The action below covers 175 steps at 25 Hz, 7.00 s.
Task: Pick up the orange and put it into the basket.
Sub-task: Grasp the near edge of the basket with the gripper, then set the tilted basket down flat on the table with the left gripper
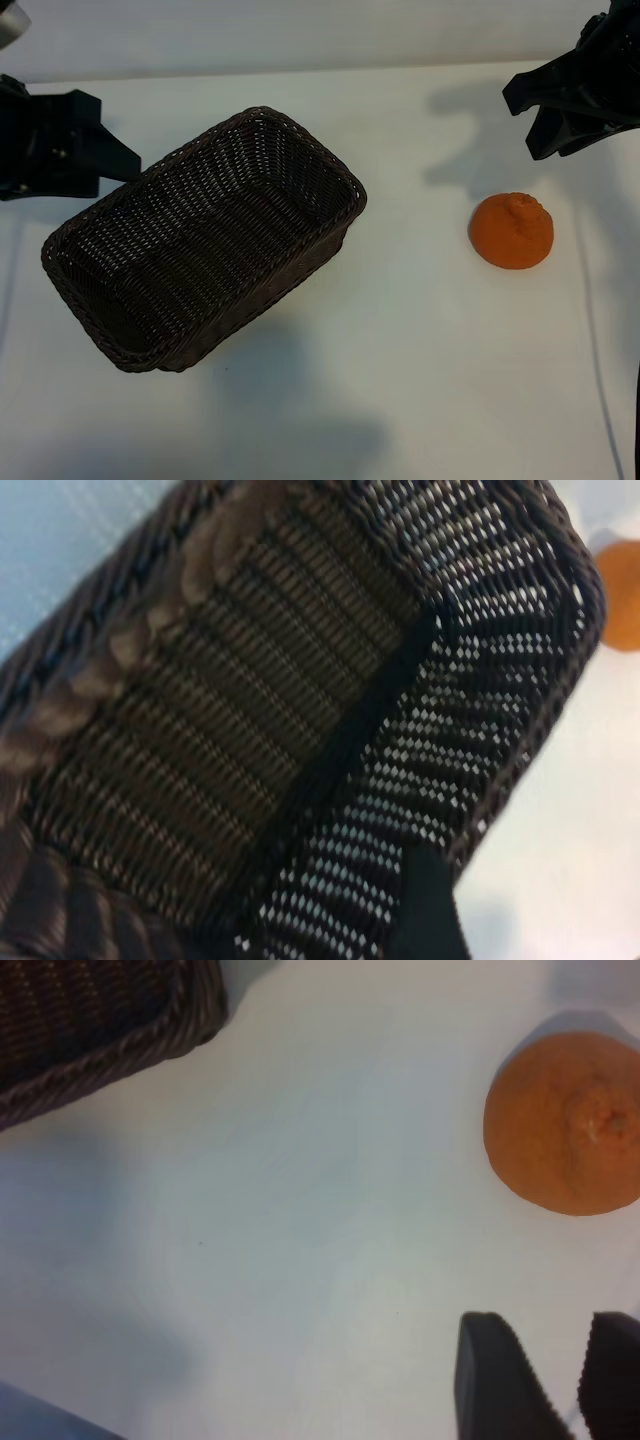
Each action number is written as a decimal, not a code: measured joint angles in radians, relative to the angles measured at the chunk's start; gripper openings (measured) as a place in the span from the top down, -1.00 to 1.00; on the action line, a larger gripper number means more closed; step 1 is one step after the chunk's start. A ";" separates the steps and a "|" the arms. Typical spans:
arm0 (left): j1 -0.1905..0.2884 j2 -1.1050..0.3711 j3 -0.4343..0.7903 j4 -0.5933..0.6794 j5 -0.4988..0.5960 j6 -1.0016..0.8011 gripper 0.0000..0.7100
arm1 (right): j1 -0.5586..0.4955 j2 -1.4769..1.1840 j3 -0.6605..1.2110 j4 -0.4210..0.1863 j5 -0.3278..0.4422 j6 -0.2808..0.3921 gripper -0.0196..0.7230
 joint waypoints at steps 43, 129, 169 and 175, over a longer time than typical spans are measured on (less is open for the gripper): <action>0.001 0.000 0.109 0.527 -0.087 -0.687 -0.53 | 0.000 0.000 0.000 0.043 -0.001 0.007 0.28; 0.003 0.135 0.047 0.252 -0.075 -0.346 0.56 | 0.000 0.000 0.000 0.047 -0.001 0.007 0.28; -0.129 0.295 -0.126 0.143 -0.012 -0.174 0.56 | 0.000 0.000 0.000 0.047 -0.001 0.007 0.28; -0.202 0.397 -0.236 0.148 0.006 -0.239 0.56 | 0.000 0.000 0.000 0.047 -0.001 0.007 0.28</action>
